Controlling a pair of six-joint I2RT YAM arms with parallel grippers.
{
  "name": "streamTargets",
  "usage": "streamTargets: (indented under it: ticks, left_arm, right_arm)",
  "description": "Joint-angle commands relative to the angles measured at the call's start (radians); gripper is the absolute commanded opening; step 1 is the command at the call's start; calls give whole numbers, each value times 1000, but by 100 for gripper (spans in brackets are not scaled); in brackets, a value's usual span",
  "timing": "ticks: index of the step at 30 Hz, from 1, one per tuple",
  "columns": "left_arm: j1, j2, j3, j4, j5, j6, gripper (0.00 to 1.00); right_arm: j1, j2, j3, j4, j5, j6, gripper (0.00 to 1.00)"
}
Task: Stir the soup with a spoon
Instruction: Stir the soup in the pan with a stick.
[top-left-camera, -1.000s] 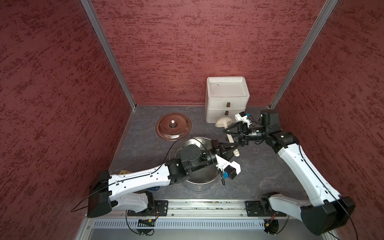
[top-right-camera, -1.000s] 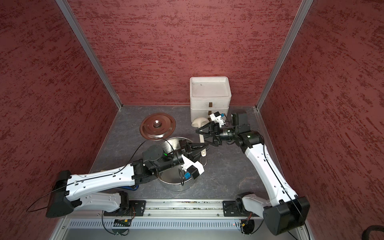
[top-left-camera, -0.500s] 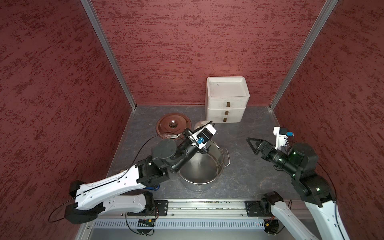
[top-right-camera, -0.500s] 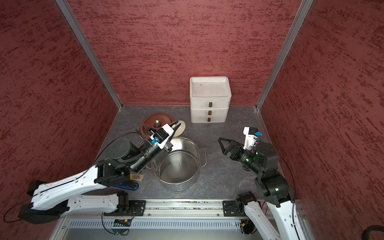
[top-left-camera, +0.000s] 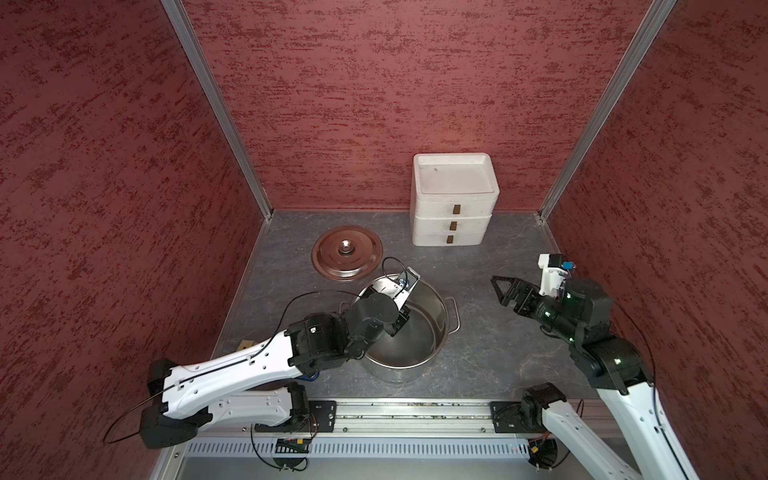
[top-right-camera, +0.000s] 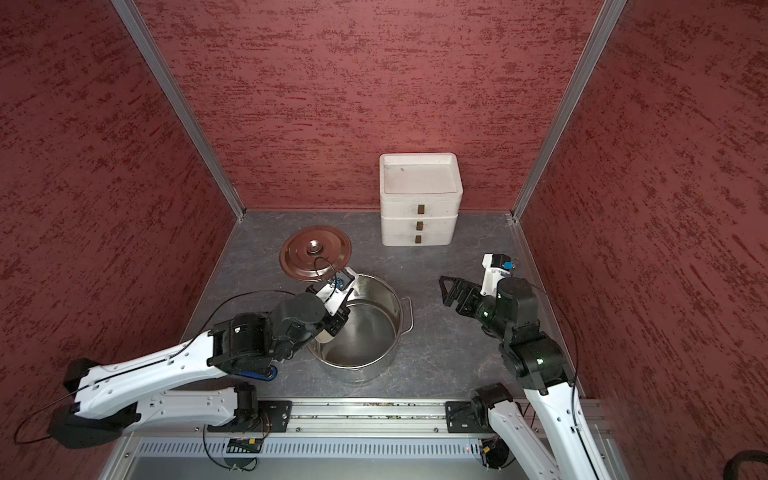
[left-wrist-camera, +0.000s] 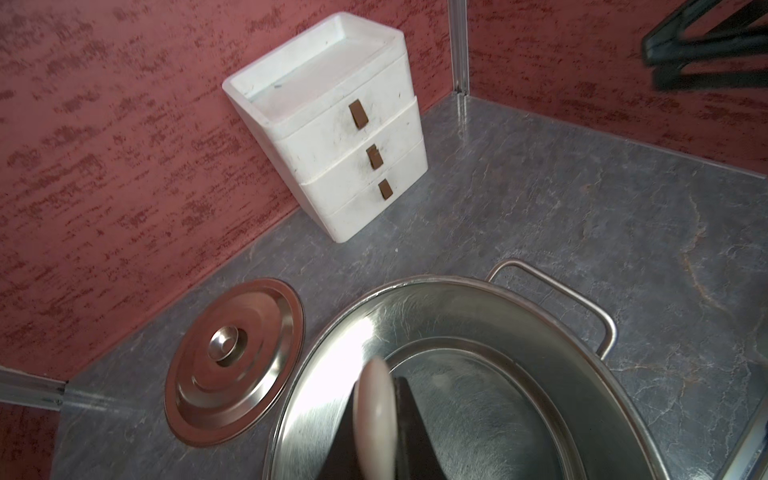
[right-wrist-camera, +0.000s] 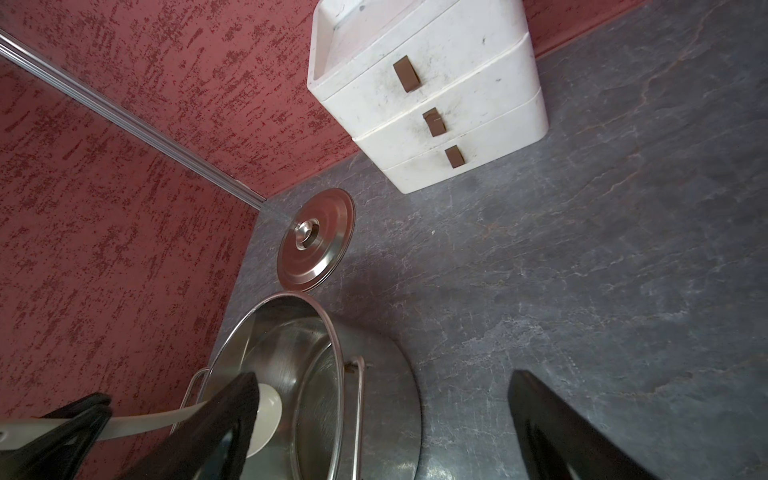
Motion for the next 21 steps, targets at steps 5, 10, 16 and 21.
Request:
streamTargets:
  ticks: [5, 10, 16, 21]
  left_arm:
    - [140, 27, -50, 26, 62, -113, 0]
    - [211, 113, -40, 127, 111, -72, 0]
    - [255, 244, 13, 247, 213, -15, 0]
    - [260, 351, 90, 301, 307, 19, 0]
  right_arm:
    - [5, 57, -5, 62, 14, -21, 98]
    - [4, 68, 9, 60, 29, -23, 98]
    - [4, 61, 18, 44, 52, -17, 98]
    - [4, 52, 21, 31, 65, -10, 98]
